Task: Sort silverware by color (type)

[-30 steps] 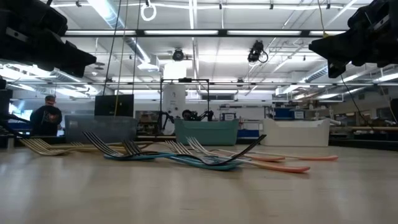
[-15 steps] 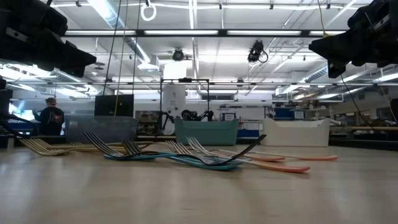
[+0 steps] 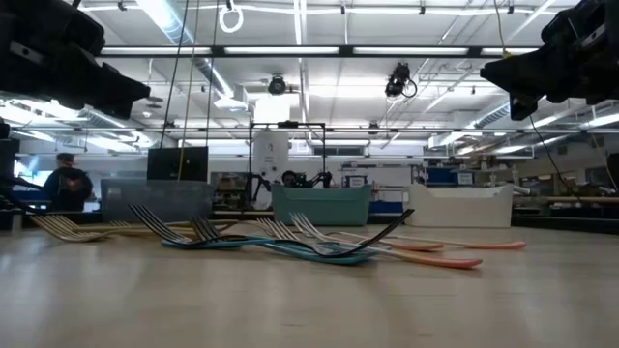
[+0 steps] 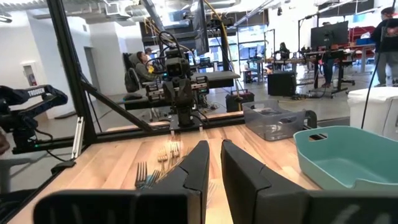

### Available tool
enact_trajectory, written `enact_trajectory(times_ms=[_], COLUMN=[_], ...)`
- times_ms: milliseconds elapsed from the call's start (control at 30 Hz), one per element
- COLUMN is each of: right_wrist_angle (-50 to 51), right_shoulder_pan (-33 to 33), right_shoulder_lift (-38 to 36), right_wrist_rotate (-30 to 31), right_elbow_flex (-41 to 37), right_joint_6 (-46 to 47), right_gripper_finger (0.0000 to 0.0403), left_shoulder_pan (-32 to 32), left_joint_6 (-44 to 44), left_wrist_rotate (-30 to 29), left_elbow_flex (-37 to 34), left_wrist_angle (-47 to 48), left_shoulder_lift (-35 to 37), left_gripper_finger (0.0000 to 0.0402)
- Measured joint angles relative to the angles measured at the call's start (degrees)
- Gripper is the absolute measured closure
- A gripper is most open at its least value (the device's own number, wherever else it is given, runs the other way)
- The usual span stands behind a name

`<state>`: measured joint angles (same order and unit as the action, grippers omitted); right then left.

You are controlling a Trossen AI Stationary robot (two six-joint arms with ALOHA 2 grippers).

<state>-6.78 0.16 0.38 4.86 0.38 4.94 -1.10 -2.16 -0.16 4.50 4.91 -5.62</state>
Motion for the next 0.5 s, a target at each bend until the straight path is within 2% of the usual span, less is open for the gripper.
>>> enact_trajectory(times_ms=[267, 500], right_wrist_angle=[-1.7, -5.8], right_shoulder_pan=[0.0, 0.0], right_shoulder_lift=[0.0, 0.0], right_wrist_rotate=[0.5, 0.2], right_elbow_flex=[0.0, 0.0], right_joint_6=[-0.1, -0.3], right_gripper_finger=[0.0353, 0.0353], left_shoulder_pan=[0.0, 0.0], left_joint_6=[0.2, 6.0], left_wrist_rotate=[0.0, 0.0], left_elbow_flex=[0.0, 0.0], left_wrist_angle=[-2.1, -4.4], left_shoulder_lift=[0.0, 0.0], left_gripper_finger=[0.0351, 0.0351])
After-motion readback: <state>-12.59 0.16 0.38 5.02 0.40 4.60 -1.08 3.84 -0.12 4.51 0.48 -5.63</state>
